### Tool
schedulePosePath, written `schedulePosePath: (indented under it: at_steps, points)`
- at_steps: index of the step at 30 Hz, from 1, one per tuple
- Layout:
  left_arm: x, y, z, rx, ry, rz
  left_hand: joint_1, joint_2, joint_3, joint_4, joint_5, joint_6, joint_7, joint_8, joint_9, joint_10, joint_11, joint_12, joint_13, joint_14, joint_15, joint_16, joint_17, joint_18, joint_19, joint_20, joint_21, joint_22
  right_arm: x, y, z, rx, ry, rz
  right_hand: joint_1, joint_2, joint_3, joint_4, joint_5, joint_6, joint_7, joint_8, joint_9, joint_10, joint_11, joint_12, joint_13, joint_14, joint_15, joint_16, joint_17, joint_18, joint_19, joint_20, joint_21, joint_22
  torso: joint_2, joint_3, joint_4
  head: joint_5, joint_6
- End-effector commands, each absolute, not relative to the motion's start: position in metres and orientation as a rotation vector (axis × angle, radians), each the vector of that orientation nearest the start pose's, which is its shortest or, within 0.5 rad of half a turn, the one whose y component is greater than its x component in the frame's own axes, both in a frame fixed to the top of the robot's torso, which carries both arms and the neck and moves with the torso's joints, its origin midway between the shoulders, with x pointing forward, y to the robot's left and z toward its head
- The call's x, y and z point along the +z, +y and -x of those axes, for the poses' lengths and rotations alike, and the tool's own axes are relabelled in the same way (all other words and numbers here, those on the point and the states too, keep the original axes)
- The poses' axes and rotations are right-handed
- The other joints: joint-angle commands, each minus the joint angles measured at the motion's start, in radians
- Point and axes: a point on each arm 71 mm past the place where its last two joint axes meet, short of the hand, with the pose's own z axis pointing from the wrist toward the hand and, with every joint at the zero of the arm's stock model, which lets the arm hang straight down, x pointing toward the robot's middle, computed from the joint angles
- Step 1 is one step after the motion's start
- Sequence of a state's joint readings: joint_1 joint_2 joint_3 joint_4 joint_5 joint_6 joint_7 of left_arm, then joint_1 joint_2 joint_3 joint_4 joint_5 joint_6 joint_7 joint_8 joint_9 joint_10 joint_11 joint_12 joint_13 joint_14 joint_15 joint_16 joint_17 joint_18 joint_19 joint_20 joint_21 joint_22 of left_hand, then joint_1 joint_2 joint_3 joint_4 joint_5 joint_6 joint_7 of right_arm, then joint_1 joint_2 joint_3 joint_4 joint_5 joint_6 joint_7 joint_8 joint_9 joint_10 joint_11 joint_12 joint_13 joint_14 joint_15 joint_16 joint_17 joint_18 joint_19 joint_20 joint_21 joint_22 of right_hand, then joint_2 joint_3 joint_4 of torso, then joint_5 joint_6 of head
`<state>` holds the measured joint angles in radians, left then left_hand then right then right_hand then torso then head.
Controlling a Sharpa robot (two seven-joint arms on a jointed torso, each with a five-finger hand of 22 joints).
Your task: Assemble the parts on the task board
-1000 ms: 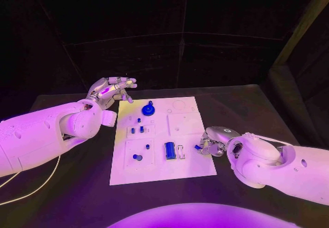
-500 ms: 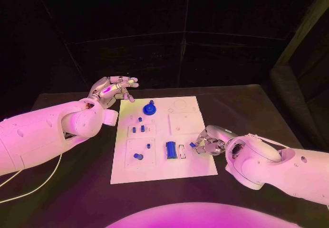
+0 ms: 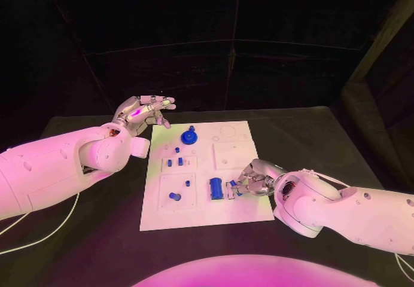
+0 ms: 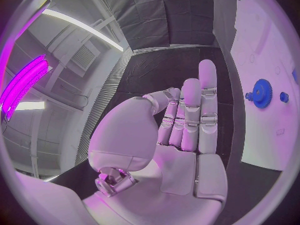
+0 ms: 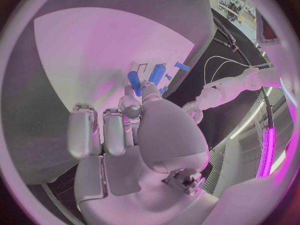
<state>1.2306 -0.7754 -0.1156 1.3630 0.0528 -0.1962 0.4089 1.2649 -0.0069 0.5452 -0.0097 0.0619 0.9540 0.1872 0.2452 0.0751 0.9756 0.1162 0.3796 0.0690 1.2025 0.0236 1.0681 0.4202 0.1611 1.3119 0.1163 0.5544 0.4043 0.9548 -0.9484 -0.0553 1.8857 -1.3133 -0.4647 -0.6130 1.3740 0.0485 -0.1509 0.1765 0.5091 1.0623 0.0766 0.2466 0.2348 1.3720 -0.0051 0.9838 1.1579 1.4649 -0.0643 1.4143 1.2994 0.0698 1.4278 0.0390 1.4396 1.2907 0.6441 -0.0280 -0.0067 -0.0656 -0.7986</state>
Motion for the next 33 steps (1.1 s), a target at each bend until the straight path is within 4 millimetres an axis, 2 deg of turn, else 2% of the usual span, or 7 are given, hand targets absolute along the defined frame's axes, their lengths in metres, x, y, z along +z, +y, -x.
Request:
schedulePosePath:
  at_steps: [1, 21, 27, 29, 33]
  points:
    - [-0.197, 0.218, -0.513, -1.574, 1.447, 1.130, -0.001, -0.005, 0.004, 0.000, 0.001, 0.000, -0.005, 0.006, 0.001, 0.001, -0.005, 0.005, -0.001, -0.008, -0.002, 0.006, -0.001, 0.020, -0.009, -0.001, -0.002, -0.001, -0.267, -0.178, -0.364, 0.534, 2.040, -0.394, -0.015, -0.004, 0.001, 0.011, -0.011, 0.012, -0.005, 0.008, 0.003, 0.008, -0.003, 0.004, 0.002, 0.060, -0.010, 0.004, 0.002, -0.012, 0.009, -0.001, 0.005, 0.003, 0.000, 0.0004, -0.0016, 0.001, -0.001]
    - [-0.197, 0.218, -0.513, -1.574, 1.448, 1.130, -0.001, -0.005, 0.004, 0.000, 0.001, 0.000, -0.005, 0.006, 0.001, 0.001, -0.005, 0.005, -0.001, -0.008, -0.002, 0.006, -0.001, 0.020, -0.009, -0.001, -0.002, -0.001, -0.272, -0.168, -0.367, 0.518, 2.071, -0.386, -0.039, -0.014, -0.001, 0.040, -0.037, 0.037, -0.013, 0.017, 0.012, 0.012, -0.009, 0.003, 0.003, 0.061, -0.015, 0.006, 0.006, -0.012, 0.010, -0.006, 0.006, 0.005, 0.000, 0.0005, -0.0010, 0.003, -0.004]
    - [-0.197, 0.219, -0.513, -1.574, 1.449, 1.131, -0.001, -0.005, 0.004, 0.000, 0.001, 0.000, -0.005, 0.006, 0.001, 0.001, -0.005, 0.005, -0.001, -0.008, -0.002, 0.006, -0.001, 0.020, -0.009, -0.001, -0.002, -0.001, -0.272, -0.167, -0.368, 0.514, 2.069, -0.386, -0.067, -0.025, -0.018, 0.063, -0.045, 0.043, -0.014, 0.021, 0.017, 0.015, -0.010, 0.002, 0.003, 0.060, -0.016, 0.005, 0.005, -0.012, 0.010, -0.007, 0.006, 0.004, 0.000, 0.0004, -0.0005, 0.004, -0.005]
    - [-0.197, 0.219, -0.513, -1.574, 1.449, 1.131, -0.001, -0.005, 0.004, 0.000, 0.001, 0.000, -0.005, 0.006, 0.001, 0.001, -0.005, 0.005, -0.001, -0.008, -0.002, 0.006, -0.001, 0.020, -0.009, -0.001, -0.002, -0.001, -0.272, -0.167, -0.368, 0.514, 2.066, -0.385, -0.087, -0.029, -0.032, 0.078, -0.088, 0.045, -0.014, 0.023, 0.020, 0.016, -0.009, 0.002, 0.003, 0.060, -0.015, 0.005, 0.006, -0.012, 0.010, -0.007, 0.005, 0.004, 0.000, 0.0003, -0.0010, 0.004, -0.005]
    - [-0.197, 0.219, -0.513, -1.574, 1.449, 1.131, -0.001, -0.005, 0.004, 0.000, 0.001, 0.000, -0.005, 0.006, 0.001, 0.001, -0.005, 0.005, -0.001, -0.008, -0.002, 0.006, -0.001, 0.020, -0.009, -0.001, -0.002, -0.001, -0.272, -0.168, -0.369, 0.512, 2.058, -0.385, -0.115, -0.030, -0.059, 0.103, -0.213, 0.042, -0.013, 0.024, 0.027, 0.017, -0.008, 0.002, 0.006, 0.060, -0.014, 0.003, 0.003, -0.012, 0.009, -0.006, 0.004, 0.004, 0.000, 0.0004, -0.0015, 0.005, -0.005]
